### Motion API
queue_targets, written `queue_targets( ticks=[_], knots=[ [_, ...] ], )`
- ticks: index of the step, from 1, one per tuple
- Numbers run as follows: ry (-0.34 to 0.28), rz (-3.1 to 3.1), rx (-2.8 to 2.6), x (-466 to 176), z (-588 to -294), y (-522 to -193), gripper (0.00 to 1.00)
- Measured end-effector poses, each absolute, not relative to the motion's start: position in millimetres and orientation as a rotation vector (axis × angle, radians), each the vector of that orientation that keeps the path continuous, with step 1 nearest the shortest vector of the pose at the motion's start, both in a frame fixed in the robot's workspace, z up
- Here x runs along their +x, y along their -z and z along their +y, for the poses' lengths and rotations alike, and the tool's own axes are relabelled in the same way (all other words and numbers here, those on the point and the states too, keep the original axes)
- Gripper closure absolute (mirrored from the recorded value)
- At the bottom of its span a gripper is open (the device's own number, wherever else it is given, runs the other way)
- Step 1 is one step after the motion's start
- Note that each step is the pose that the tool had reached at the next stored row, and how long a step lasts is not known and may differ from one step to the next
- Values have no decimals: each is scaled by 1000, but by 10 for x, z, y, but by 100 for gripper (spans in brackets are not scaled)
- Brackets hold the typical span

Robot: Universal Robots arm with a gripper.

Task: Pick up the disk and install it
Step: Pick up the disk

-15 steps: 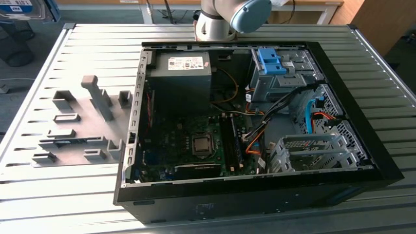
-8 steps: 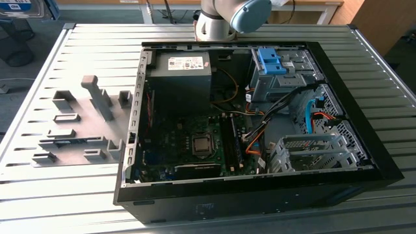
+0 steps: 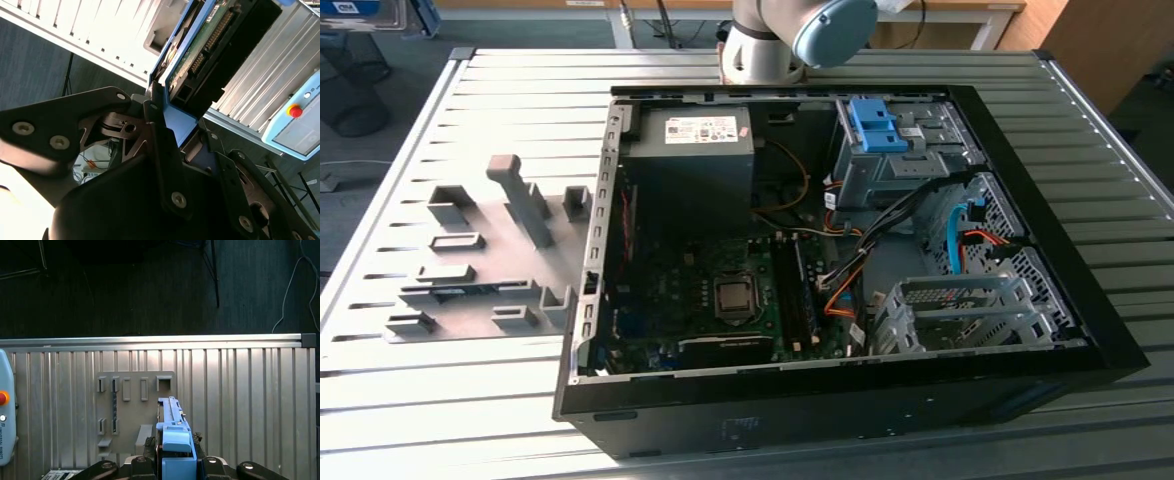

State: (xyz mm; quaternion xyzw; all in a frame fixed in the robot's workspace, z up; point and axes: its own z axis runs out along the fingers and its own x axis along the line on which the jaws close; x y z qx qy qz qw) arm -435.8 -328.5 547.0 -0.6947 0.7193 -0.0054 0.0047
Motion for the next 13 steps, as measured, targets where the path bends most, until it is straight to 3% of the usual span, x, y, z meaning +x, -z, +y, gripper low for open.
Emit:
queue_targets(
  ticks=[13],
  knots=[
    [17, 2253, -2176, -4358, -3284, -5574, 64]
  ],
)
